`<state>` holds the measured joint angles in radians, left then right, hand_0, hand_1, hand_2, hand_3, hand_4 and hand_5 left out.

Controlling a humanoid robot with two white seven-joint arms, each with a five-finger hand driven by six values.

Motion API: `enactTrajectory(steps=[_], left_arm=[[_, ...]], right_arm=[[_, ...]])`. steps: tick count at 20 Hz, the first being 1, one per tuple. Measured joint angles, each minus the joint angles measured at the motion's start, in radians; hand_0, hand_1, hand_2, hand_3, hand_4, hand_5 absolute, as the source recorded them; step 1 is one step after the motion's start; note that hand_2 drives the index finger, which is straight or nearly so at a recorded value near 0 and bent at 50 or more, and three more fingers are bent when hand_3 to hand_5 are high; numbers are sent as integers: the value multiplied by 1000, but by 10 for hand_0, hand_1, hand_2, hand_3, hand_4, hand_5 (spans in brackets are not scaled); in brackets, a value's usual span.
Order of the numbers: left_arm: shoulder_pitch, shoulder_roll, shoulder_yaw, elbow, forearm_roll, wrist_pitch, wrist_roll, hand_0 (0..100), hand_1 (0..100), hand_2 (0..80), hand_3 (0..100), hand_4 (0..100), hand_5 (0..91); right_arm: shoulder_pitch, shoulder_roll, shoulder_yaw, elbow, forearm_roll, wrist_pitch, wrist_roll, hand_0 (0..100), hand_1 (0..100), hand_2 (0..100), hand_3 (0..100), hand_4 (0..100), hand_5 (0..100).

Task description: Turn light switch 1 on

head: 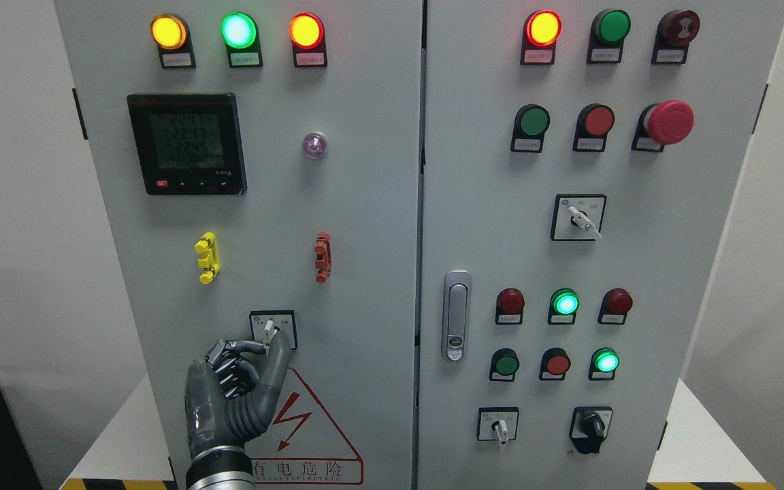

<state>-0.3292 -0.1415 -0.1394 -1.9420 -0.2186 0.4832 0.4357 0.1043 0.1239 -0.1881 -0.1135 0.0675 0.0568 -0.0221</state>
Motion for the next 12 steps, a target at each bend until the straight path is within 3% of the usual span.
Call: enactTrajectory(steps=[12], left_arm=[[-15,-3,-2,-1,-14,34,-3,110,538,599,1000,957,872]], right_arm=[[0,0,0,0,0,0,0,0,0,0,0,0,0]])
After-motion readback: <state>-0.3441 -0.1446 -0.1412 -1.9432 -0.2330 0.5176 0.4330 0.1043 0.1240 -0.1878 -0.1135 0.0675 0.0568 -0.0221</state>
